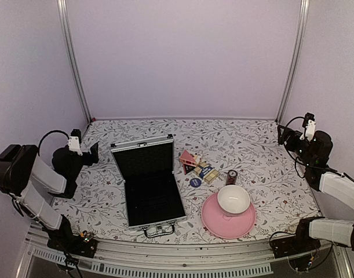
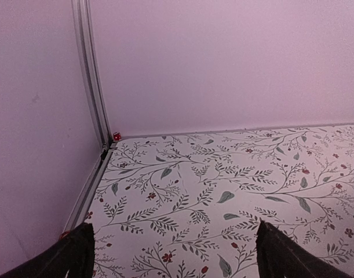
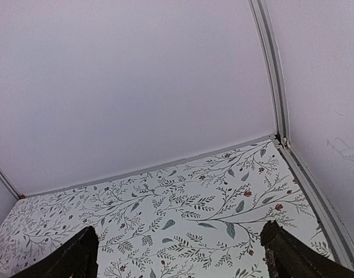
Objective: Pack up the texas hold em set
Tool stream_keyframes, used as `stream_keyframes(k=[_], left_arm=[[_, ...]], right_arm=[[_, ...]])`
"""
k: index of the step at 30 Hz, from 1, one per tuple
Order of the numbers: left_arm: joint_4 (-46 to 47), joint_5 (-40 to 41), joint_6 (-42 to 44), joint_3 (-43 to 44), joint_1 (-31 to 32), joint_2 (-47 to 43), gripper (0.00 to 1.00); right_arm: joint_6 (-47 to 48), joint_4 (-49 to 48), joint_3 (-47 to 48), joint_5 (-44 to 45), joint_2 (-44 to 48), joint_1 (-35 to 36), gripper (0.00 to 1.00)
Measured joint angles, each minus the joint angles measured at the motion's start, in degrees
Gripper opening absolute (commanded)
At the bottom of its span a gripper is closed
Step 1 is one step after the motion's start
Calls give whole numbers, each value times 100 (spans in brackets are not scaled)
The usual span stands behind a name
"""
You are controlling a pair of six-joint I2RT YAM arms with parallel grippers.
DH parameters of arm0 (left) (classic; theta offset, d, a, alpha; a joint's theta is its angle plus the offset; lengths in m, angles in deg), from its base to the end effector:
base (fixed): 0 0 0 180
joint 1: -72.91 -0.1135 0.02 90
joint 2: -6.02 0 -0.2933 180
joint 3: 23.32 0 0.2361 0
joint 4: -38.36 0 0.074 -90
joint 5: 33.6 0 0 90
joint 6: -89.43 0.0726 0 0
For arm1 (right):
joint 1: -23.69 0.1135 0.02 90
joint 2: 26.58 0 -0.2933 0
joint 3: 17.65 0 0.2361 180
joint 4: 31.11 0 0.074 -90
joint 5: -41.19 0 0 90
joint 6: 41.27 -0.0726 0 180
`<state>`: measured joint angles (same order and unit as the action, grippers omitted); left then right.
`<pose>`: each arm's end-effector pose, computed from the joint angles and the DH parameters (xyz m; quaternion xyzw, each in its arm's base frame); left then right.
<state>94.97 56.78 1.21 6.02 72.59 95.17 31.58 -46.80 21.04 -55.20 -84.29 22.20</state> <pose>0.2807 0.0020 0.1945 0.0070 0.7265 0.0150 0.6869 0.2326 0.0020 0.2760 0.0799 0.7228 0.1335 0.6733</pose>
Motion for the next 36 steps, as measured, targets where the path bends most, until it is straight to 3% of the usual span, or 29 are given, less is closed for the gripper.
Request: stream_keyframes(k=[11, 16, 24, 36], left_arm=[[0, 0, 0, 0, 0, 0, 97], [0, 0, 0, 0, 0, 2, 97], [0, -2, -2, 0, 0, 2, 97], [0, -15, 4, 0, 0, 0, 97]], right_arm=[[-92, 162, 2, 168, 415, 0, 99], [-2, 776, 225, 179, 212, 127, 99], [184, 2680, 1853, 1012, -1134, 1746, 92], [-1012, 4931, 3464, 1086, -3244, 3534, 85]])
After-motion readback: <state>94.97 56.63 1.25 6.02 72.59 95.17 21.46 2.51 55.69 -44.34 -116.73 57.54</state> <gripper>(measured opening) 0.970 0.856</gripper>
